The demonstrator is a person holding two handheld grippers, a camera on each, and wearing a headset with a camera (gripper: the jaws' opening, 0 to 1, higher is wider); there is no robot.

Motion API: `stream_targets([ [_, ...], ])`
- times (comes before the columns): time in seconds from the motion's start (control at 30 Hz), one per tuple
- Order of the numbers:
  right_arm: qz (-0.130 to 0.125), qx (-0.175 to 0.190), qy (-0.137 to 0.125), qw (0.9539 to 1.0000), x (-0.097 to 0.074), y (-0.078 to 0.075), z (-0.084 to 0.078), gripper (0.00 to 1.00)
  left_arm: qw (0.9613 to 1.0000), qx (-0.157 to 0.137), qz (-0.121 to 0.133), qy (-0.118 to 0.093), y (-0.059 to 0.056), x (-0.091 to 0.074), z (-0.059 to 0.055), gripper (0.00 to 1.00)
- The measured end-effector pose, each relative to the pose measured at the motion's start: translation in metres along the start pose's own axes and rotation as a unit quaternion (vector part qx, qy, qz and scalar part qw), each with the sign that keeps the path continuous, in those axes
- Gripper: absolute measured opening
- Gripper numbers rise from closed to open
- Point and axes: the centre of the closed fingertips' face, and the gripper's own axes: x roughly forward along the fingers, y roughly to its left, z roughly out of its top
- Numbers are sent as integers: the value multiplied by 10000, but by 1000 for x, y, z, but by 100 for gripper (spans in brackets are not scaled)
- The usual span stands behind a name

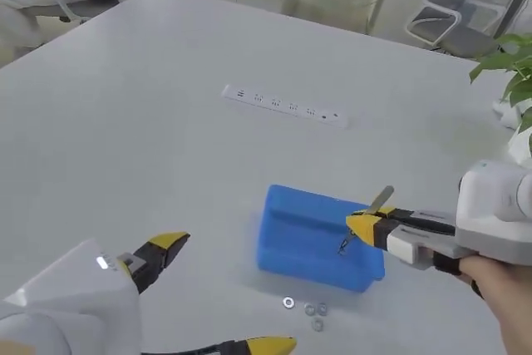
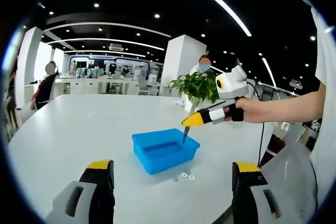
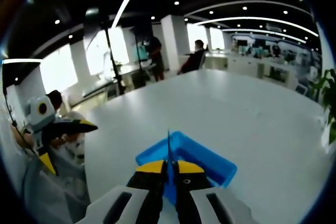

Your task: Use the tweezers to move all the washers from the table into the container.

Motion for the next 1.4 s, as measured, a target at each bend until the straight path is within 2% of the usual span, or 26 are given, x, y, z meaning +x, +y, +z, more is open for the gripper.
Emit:
stream_targets([
  [0.23, 115, 89, 18, 9999, 0, 7, -7, 4, 10000, 28, 5, 44, 0, 0, -2, 94],
  [0.53, 218, 223, 118, 9994, 1, 16, -26, 4, 10000, 42, -11, 81, 0, 0, -3, 94],
  [0.73, 231, 326, 185, 9990, 6, 14, -36, 4, 9999, 56, -12, 127, -1, 1, -4, 94],
  [1.03, 261, 379, 432, 9980, 15, 14, -60, 4, 9997, 113, -8, 234, 0, 1, -8, 94],
  [1.4, 313, 240, 656, 9971, 23, 19, -73, 4, 9992, 180, -11, 345, 0, 1, -12, 93],
])
